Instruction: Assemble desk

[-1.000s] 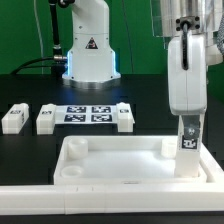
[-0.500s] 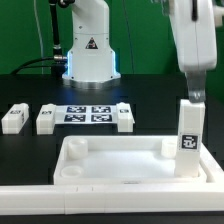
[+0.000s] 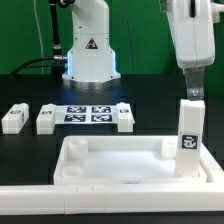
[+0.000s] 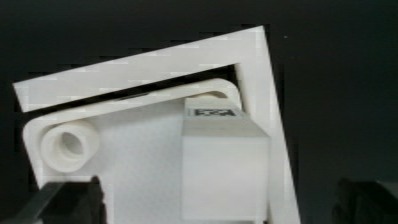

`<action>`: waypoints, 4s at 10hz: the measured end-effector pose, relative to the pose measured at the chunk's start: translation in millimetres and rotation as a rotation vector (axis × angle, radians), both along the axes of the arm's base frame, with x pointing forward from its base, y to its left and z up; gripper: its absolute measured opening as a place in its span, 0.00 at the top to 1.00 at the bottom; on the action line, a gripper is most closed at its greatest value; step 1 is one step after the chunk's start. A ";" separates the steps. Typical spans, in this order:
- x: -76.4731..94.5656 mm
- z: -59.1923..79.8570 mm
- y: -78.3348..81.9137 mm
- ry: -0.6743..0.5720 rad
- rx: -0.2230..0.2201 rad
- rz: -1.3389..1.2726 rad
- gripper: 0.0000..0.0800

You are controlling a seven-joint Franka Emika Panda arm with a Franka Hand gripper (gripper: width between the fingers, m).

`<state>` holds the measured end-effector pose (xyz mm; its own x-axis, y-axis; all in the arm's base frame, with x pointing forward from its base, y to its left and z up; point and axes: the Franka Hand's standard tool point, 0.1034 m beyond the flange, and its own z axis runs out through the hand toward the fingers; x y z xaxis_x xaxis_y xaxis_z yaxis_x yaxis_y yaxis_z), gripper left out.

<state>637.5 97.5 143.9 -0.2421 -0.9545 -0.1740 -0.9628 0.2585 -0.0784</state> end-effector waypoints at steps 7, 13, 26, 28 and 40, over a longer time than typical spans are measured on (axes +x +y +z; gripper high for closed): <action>-26.3 17.3 8.5 -0.077 -0.066 0.630 0.19; -32.7 9.1 7.6 -0.137 -0.122 1.085 0.19; -164.6 -73.6 -36.6 0.075 0.023 1.874 0.19; -156.8 -73.4 -33.9 0.144 0.120 1.873 0.19; -219.0 -129.2 -50.3 0.537 0.668 1.711 0.19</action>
Offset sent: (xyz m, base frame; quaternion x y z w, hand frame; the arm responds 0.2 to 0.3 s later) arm -0.0441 0.0023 0.0101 -0.0476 0.0044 -0.2609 0.9642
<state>418.5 47.2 14.7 0.6022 -0.0159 -0.7982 -0.0700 -0.9970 -0.0329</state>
